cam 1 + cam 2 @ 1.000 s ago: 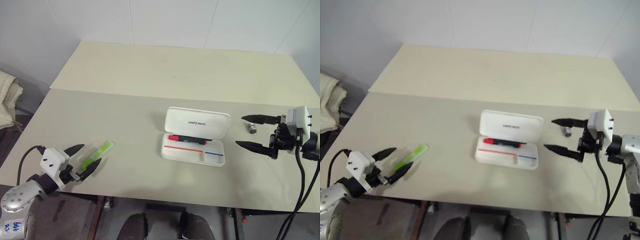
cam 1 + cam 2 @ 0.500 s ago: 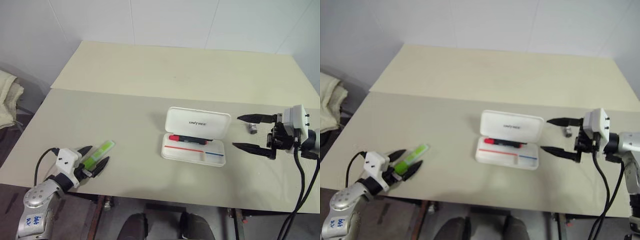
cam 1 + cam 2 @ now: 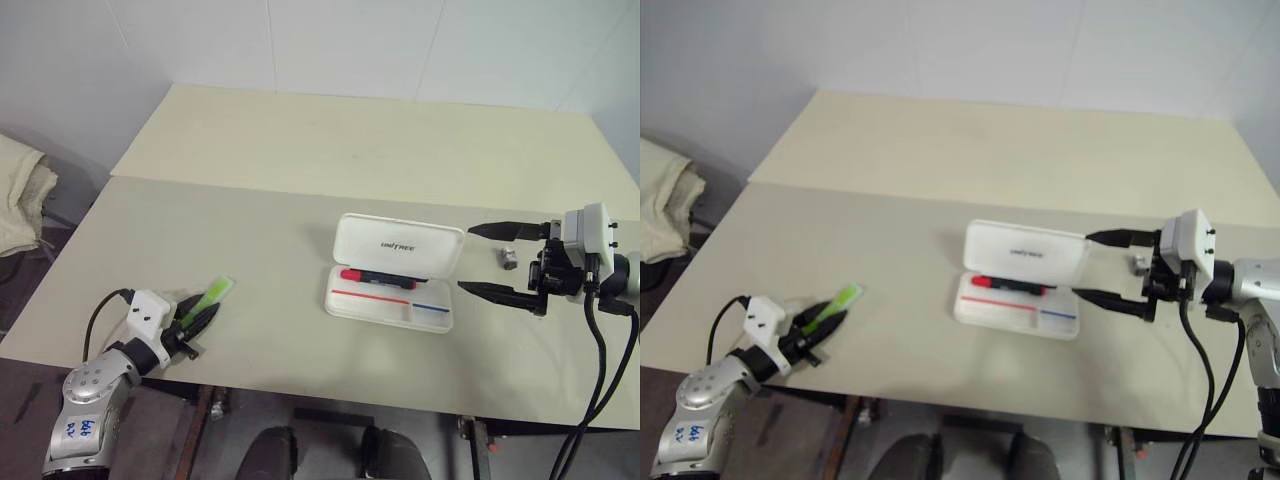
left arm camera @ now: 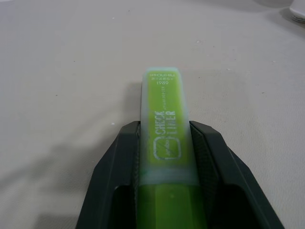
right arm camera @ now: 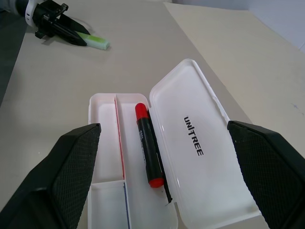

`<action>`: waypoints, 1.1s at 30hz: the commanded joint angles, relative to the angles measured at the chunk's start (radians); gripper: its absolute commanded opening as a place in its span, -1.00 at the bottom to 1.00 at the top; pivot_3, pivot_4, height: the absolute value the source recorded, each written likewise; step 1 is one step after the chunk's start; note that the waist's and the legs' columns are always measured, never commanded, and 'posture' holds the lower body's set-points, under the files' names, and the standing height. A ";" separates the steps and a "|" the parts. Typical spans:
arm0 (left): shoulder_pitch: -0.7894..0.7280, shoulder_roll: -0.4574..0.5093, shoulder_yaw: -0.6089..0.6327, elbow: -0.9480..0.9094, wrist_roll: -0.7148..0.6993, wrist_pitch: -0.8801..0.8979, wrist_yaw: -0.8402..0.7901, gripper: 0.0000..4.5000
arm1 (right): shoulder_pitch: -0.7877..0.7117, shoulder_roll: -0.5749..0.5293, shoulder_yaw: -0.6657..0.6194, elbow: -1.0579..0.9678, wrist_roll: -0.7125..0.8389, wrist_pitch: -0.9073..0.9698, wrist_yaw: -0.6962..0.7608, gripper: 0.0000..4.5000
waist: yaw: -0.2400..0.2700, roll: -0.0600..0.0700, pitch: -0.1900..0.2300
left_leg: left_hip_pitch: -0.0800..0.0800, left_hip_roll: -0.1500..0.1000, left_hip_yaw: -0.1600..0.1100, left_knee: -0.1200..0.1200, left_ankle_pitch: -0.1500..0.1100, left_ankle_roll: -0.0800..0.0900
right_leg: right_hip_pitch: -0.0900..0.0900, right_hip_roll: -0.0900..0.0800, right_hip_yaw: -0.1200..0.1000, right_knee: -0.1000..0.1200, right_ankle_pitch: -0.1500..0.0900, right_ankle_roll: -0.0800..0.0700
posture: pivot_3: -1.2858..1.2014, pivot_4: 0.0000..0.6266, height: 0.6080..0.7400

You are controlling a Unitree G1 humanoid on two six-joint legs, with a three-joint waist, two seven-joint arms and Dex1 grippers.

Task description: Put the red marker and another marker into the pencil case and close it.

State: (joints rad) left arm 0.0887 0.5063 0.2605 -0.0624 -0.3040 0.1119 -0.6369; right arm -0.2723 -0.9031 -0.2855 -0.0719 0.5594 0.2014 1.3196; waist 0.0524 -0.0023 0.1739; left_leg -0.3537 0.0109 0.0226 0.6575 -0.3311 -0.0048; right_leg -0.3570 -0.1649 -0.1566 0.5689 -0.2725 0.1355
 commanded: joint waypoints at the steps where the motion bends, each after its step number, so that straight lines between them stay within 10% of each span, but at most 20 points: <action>1: -0.033 0.009 -0.014 -0.019 -0.006 0.011 -0.007 -0.49 | -0.017 -0.006 -0.014 -0.020 0.011 -0.010 -0.006 1.00 | 0.002 0.000 0.000 | 0.000 0.000 0.000 0.000 0.000 0.000 | 0.000 0.000 0.000 0.000 0.000 0.000 | 0.03 -0.52 1.00; 16: -0.283 0.196 -0.126 -0.034 -0.138 0.016 -0.455 -0.49 | 0.111 -0.016 -0.096 -0.053 0.027 -0.018 -0.027 1.00 | -0.003 -0.001 0.000 | -0.002 0.001 0.010 -0.001 -0.003 0.000 | -0.004 0.003 -0.002 -0.004 0.000 0.000 | 0.03 -0.52 1.00; 33: -0.674 -0.035 -0.454 0.169 -0.022 -0.018 -0.580 -0.49 | 0.479 0.041 -0.339 -0.280 0.078 0.026 -0.140 1.00 | -0.004 -0.002 0.001 | 0.000 0.002 0.014 0.000 -0.003 0.000 | -0.004 0.003 -0.001 -0.003 0.000 0.000 | 0.03 -0.52 1.00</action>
State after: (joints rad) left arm -0.5581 0.4842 -0.1795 0.1066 -0.3358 0.1096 -1.2105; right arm 0.2008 -0.8720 -0.5725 -0.3086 0.6110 0.2253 1.1953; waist 0.0487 -0.0044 0.1751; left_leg -0.3538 0.0130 0.0364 0.6579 -0.3341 -0.0046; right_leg -0.3605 -0.1618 -0.1578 0.5661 -0.2722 0.1357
